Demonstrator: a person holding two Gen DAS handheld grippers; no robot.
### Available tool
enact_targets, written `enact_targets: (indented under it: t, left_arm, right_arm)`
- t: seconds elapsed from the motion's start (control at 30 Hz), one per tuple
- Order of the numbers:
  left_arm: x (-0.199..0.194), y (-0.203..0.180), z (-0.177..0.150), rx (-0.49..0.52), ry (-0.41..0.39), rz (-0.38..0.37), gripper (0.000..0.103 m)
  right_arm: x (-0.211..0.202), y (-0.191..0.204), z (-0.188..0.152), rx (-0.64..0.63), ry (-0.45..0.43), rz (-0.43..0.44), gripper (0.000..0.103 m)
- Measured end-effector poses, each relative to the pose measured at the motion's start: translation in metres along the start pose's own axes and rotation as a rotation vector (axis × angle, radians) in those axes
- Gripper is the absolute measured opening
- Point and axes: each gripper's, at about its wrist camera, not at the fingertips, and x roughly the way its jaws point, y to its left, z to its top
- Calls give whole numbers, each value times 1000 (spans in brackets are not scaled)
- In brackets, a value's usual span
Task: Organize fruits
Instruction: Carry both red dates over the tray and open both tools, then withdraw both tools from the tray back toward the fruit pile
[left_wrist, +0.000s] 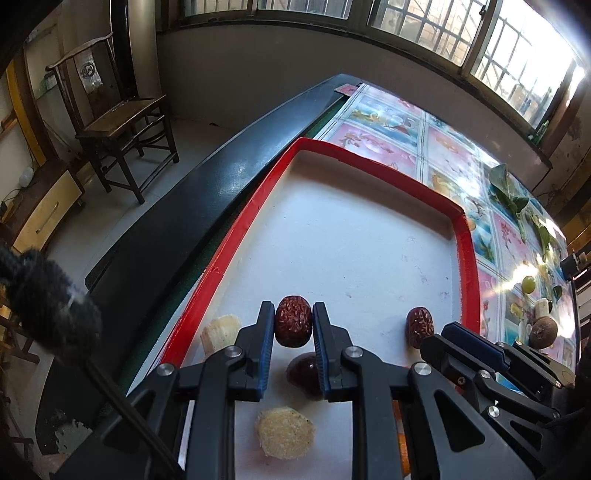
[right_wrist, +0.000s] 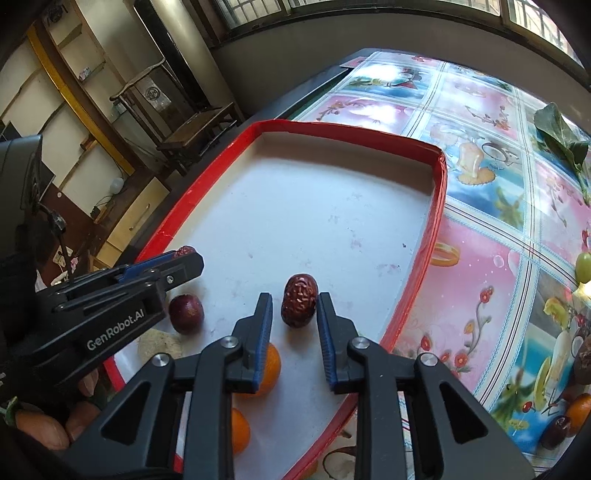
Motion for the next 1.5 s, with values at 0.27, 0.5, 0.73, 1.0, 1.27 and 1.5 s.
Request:
enact_targets:
  t: [0.27, 0.5, 0.73, 1.0, 1.27, 1.5]
  left_arm:
    - [-28, -19, -11, 17, -40, -60, 22]
    - [-43, -57, -30, 89, -43, -122, 25]
    - [-48, -96, -47, 164, -26, -174, 29]
    - [-47, -128, -65, 231, 5, -193, 29]
    - [-49, -150, -82, 284, 34, -206, 29]
    - [-51, -170, -94, 341, 52, -233, 29]
  right_arm:
    - [-57, -19, -29, 68, -88, 37, 30]
    - [-93, -51, -67, 139, -111, 27, 30]
    - [-126, -90, -102, 227, -151, -7, 31]
    - [-161, -140, -135, 339, -197, -65, 30]
    - [-169, -159, -153, 391, -208, -81, 30]
    - [-173, -167, -156, 404, -220, -79, 30]
